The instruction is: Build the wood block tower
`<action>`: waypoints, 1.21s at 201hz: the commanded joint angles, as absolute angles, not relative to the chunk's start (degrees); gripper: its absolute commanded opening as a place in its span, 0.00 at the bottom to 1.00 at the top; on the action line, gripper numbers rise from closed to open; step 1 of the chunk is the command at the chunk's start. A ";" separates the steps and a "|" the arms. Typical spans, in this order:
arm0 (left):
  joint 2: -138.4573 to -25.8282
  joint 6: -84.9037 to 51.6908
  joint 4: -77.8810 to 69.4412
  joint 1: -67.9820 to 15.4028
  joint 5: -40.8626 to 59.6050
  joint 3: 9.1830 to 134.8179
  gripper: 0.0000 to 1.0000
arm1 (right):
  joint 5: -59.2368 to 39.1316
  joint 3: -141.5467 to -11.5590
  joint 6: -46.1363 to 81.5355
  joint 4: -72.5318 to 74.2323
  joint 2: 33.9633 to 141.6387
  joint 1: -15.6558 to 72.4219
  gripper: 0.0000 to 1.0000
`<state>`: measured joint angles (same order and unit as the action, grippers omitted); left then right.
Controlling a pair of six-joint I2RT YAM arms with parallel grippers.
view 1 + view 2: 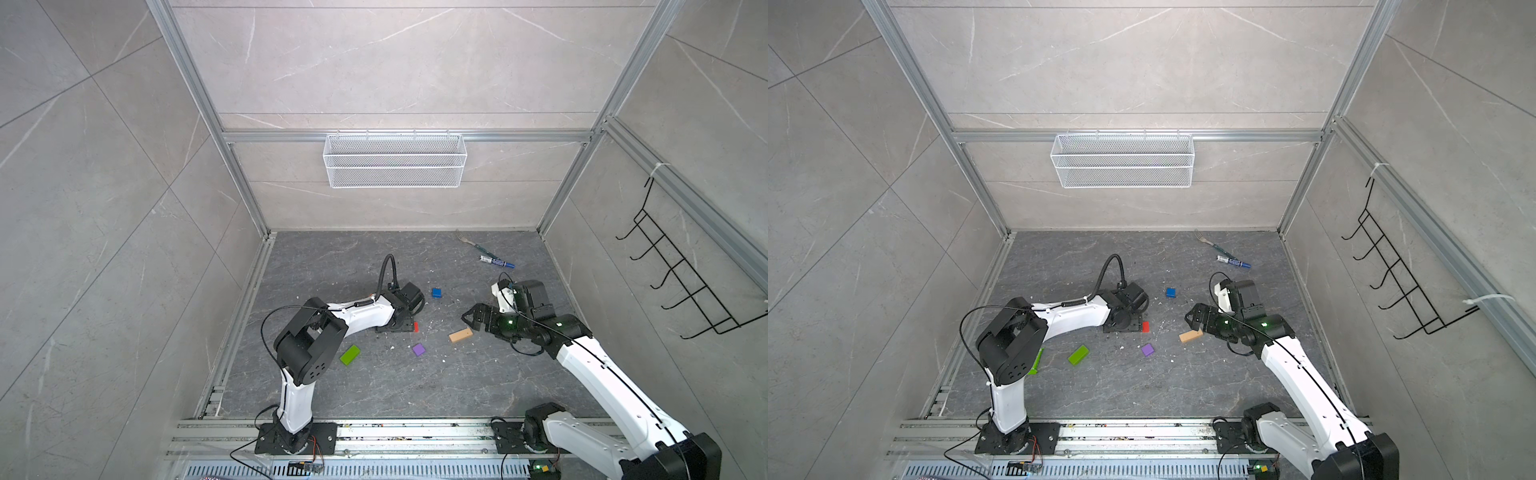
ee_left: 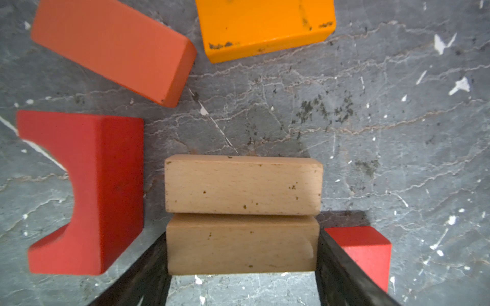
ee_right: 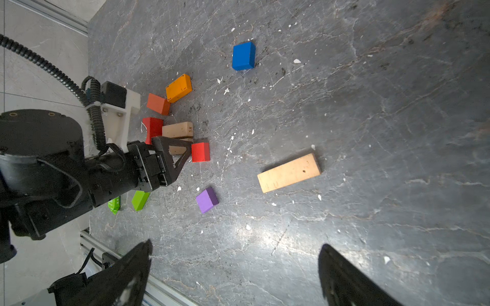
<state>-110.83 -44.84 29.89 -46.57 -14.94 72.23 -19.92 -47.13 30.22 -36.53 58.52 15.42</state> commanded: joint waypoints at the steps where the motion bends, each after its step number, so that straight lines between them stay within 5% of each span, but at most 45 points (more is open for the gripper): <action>1: -114.39 -45.59 32.02 -45.44 -16.88 71.97 0.66 | -20.23 -46.76 29.31 -36.73 58.10 15.82 0.99; 74: -114.87 -45.74 31.58 -45.17 -16.87 71.93 0.67 | -20.30 -46.72 29.27 -36.83 58.10 15.81 0.99; 243: -114.35 -45.98 32.38 -45.22 -16.88 71.78 0.91 | -20.53 -46.23 29.37 -36.12 58.47 15.83 0.99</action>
<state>-111.85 -45.28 29.36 -45.91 -16.45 72.64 -19.94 -47.07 30.22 -36.53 58.52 15.42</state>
